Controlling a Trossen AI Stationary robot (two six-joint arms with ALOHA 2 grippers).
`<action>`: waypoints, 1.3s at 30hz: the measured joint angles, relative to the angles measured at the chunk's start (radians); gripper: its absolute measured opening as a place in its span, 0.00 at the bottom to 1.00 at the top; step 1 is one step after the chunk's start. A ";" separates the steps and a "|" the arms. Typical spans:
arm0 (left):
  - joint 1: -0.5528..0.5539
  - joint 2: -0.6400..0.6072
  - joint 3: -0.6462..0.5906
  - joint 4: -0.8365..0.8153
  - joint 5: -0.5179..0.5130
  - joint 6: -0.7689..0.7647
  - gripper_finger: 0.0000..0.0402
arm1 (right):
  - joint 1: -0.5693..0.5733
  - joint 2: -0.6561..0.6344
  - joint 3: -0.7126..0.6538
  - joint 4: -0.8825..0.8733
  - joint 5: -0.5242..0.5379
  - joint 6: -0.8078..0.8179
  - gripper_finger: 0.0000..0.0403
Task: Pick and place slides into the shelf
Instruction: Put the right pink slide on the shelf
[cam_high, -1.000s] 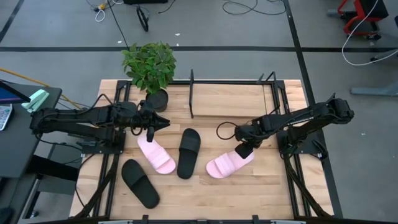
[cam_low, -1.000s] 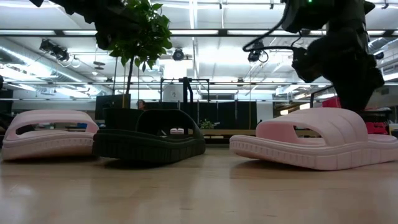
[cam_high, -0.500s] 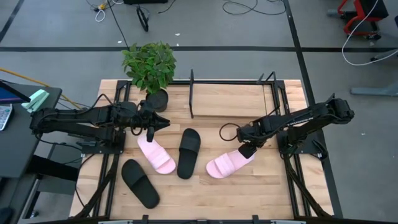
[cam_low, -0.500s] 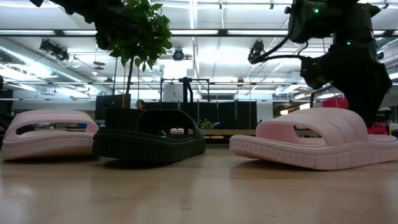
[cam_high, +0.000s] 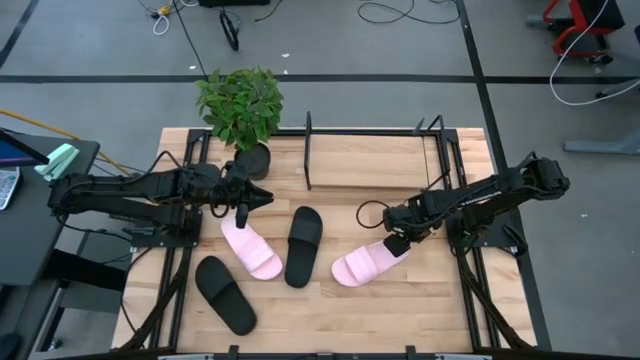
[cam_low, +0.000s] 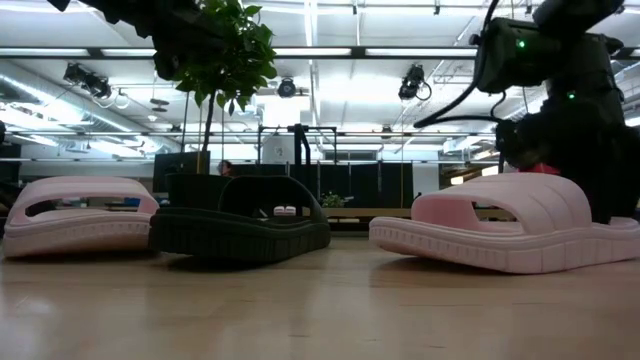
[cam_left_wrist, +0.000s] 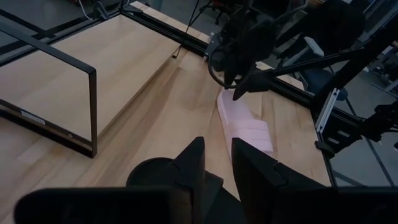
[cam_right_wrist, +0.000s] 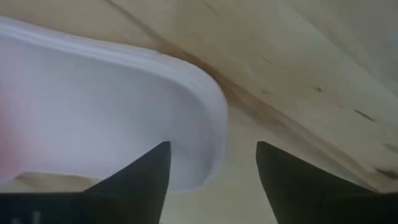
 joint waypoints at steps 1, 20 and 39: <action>0.000 0.000 0.000 0.000 0.000 0.000 0.20 | 0.000 0.000 -0.008 0.008 0.000 0.000 0.63; 0.000 0.000 0.000 -0.004 0.000 0.000 0.19 | 0.000 -0.012 -0.065 0.321 -0.049 0.033 0.54; 0.000 0.000 0.000 -0.008 0.000 0.009 0.18 | 0.000 -0.019 -0.014 0.386 -0.066 0.018 0.09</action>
